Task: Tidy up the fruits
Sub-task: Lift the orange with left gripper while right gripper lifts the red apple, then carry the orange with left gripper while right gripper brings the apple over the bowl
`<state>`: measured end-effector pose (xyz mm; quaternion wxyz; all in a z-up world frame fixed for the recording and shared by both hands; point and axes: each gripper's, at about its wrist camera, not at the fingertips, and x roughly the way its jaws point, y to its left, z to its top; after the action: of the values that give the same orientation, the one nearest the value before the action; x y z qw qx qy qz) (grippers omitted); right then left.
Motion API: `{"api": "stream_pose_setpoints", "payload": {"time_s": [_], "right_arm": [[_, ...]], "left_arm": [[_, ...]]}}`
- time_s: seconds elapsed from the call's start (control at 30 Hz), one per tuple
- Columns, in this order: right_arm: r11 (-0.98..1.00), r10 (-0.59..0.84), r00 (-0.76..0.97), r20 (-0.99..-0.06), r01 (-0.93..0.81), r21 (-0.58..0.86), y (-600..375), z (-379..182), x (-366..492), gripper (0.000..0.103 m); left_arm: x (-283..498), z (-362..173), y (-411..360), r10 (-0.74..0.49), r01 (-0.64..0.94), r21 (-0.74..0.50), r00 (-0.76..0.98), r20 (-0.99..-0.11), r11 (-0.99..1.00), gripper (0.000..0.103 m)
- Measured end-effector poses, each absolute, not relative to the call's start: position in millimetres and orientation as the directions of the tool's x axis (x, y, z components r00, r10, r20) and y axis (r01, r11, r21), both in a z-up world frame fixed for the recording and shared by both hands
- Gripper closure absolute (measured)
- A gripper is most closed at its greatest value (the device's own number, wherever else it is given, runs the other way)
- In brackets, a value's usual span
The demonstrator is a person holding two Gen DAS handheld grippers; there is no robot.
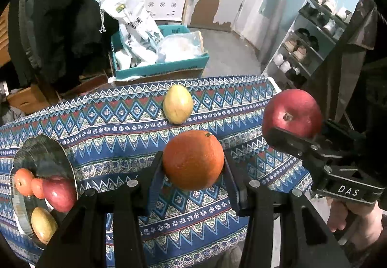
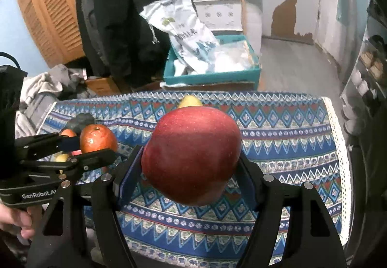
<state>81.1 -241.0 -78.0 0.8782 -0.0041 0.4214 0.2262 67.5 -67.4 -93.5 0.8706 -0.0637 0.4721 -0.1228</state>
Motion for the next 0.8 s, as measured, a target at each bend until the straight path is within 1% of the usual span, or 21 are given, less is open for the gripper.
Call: {"api": "stream_pose_setpoints", "payload": {"time_s": [0.43, 0.8], "right_arm": [[0.876, 0.428, 0.549, -0.718, -0.448, 0.180, -212.0, -59.7, 81.0, 0.031], [0.838, 0.479, 0.528, -0.701, -0.512, 0.187, -165.5, -46.1, 81.1, 0.031]], "left_arm": [[59.4, -75.1, -41.4, -0.273, 0.114, -0.254, 0.563, -0.780, 0.960, 0.055], [47.8, -65.9, -0.6, -0.239, 0.052, -0.262, 0.602, -0.762, 0.964, 0.055]]}}
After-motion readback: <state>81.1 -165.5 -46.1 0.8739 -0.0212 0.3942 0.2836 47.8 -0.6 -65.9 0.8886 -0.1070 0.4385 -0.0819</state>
